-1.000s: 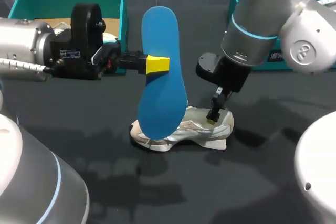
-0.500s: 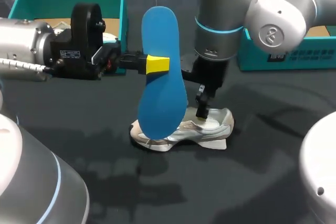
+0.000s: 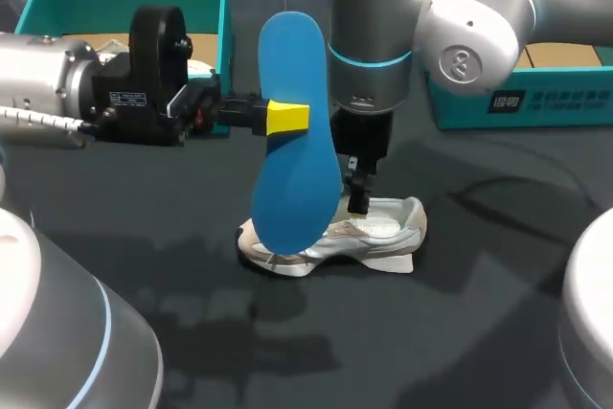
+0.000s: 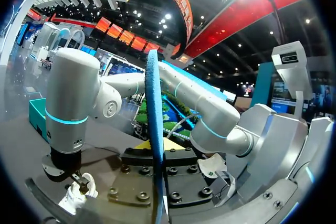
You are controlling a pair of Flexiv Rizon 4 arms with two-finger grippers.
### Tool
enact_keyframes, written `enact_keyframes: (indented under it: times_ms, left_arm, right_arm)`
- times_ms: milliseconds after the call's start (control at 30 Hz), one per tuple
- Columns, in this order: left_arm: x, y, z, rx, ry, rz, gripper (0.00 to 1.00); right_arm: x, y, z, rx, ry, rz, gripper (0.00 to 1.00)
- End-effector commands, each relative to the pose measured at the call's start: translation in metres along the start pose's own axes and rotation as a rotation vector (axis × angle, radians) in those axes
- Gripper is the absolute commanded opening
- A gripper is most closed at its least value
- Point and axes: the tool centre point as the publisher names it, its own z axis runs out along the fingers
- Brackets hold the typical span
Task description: Take the shoe out of the shoebox, open the shoe tongue, remove and reinsert the insole, then place the shoe into the shoebox
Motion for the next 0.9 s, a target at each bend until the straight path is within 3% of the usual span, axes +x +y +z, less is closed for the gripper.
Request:
enact_keyframes:
  times_ms: [33, 200, 233, 267, 300, 433, 533, 700, 900]
  left_arm:
    - [-0.001, 0.0, 0.002, 0.001, 0.001, 0.0, 0.0]
    - [-0.001, 0.0, 0.002, 0.001, 0.001, 0.0, 0.0]
    - [-0.001, 0.0, 0.002, 0.001, 0.001, 0.0, 0.0]
    - [-0.001, 0.0, 0.002, 0.001, 0.001, 0.0, 0.0]
    - [-0.001, 0.0, 0.002, 0.001, 0.001, 0.0, 0.0]
    - [-0.001, 0.0, 0.002, 0.001, 0.001, 0.0, 0.0]
    - [-0.001, 0.0, 0.002, 0.001, 0.001, 0.0, 0.0]
    - [-0.001, 0.0, 0.002, 0.001, 0.001, 0.0, 0.0]
    - [-0.001, 0.0, 0.002, 0.001, 0.001, 0.0, 0.0]
  right_arm:
    - [-0.002, 0.003, 0.014, -0.008, -0.003, -0.022, 1.0]
    - [-0.002, 0.002, 0.025, -0.029, 0.004, -0.041, 1.0]
    - [-0.002, 0.002, 0.027, -0.033, 0.007, -0.043, 0.96]
    - [-0.002, 0.001, 0.029, -0.037, 0.01, -0.045, 0.84]
    - [-0.002, 0.001, 0.03, -0.04, 0.013, -0.045, 0.8]
    - [-0.003, 0.0, 0.037, -0.056, 0.026, -0.05, 0.79]
    - [-0.003, 0.0, 0.041, -0.063, 0.035, -0.053, 0.65]
    - [-0.004, 0.002, 0.046, -0.072, 0.048, -0.066, 0.64]
    - [-0.004, 0.005, 0.05, -0.075, 0.062, -0.079, 0.47]
